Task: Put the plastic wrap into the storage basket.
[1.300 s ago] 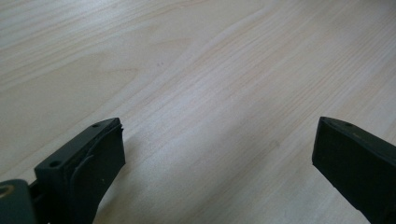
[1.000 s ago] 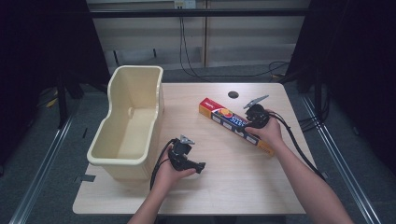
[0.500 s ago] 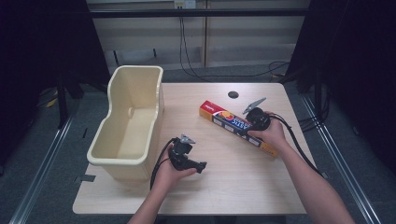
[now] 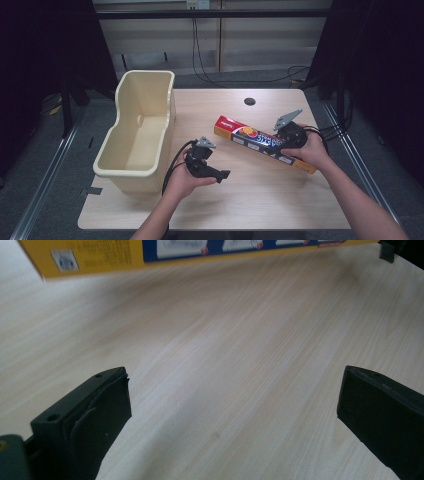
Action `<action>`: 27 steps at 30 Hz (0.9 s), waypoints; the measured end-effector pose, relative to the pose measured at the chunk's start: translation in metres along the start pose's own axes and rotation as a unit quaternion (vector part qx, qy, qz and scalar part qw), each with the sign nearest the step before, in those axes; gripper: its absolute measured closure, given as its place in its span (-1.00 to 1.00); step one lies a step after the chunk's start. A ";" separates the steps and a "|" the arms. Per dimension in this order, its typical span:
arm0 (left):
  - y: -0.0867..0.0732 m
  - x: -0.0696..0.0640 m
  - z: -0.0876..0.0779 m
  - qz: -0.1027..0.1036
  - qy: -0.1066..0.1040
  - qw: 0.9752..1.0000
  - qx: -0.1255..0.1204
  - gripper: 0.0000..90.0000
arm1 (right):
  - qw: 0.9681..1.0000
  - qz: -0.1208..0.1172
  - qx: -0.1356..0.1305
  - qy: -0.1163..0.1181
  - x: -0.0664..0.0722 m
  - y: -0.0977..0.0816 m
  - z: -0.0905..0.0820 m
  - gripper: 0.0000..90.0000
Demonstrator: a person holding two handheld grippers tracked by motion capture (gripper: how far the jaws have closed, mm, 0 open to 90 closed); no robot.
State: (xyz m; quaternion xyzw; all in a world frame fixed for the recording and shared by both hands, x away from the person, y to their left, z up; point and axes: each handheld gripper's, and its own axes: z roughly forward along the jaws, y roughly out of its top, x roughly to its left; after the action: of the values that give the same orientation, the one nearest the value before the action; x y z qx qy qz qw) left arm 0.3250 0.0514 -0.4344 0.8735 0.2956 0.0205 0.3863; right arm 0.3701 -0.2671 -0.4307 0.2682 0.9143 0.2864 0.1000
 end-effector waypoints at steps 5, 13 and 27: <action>0.019 -0.005 -0.009 0.039 0.002 0.999 -0.003 -0.96 | 0.999 -0.018 -0.004 0.027 0.012 0.001 -0.006 -0.07; 0.048 -0.005 -0.013 0.068 -0.005 0.998 0.016 -0.95 | 0.997 -0.045 -0.004 0.056 0.023 0.000 -0.009 -0.07; 0.081 -0.007 0.005 0.111 -0.025 0.992 0.047 -0.94 | 0.993 -0.085 -0.002 0.083 0.031 0.001 -0.012 -0.07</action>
State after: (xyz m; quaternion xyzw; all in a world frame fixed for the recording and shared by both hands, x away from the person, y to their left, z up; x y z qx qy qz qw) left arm 0.3615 0.0020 -0.3811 0.9185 0.1874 0.0278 0.3470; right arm 0.3407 -0.2549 -0.4208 0.1642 0.9385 0.2998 0.0481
